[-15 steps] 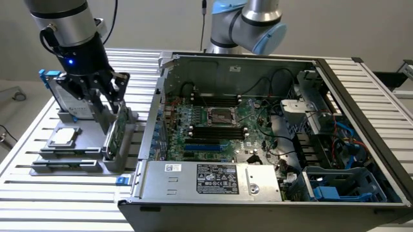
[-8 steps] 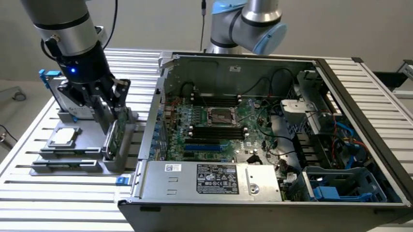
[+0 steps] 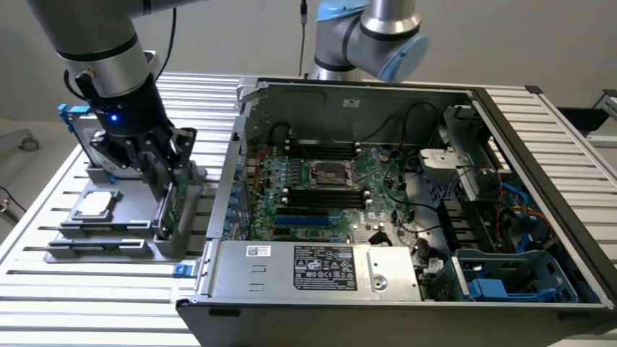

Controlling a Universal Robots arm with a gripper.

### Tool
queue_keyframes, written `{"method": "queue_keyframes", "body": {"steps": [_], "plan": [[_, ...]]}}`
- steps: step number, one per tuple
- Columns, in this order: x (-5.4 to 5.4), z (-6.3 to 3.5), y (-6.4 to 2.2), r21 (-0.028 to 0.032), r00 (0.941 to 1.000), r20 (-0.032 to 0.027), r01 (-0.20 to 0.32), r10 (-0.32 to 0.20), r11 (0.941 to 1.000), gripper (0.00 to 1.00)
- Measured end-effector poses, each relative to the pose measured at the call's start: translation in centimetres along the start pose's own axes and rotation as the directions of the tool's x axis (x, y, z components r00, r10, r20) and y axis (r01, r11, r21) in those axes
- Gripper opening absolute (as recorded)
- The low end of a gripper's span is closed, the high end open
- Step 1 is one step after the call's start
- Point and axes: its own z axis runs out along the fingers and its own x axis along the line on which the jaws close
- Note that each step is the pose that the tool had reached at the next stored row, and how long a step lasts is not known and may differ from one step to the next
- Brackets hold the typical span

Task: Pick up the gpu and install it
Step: 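Pick up the gpu and move the gpu toward the slot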

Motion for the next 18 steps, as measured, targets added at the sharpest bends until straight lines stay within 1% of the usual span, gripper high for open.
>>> {"method": "queue_keyframes", "body": {"steps": [11,16,18], "plan": [[0.2,1.99,-0.02,-0.0003,0.9999,0.0001,0.012,-0.012,0.9999,0.42],[0.3,2.91,0.45,-0.0001,0.9999,0.0014,0.012,-0.012,0.9999,0.42],[0.3,3.11,0.57,-0.0002,0.9999,0.0016,0.012,-0.012,0.9999,0.42]]}}
